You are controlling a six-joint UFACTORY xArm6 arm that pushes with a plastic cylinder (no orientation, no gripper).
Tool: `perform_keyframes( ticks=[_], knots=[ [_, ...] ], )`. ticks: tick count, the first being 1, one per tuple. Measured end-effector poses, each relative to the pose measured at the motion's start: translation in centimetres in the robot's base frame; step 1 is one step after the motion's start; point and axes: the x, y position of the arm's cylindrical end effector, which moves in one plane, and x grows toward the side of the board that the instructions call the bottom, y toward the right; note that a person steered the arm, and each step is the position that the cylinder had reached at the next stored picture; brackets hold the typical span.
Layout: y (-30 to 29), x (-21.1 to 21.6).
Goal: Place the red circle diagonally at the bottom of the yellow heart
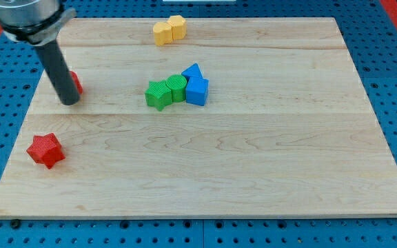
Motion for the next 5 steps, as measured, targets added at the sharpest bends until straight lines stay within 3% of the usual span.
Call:
perform_keyframes(
  ticks=[4, 5],
  knots=[
    [-2.0, -9.9],
    [-3.6, -10.7]
  ],
)
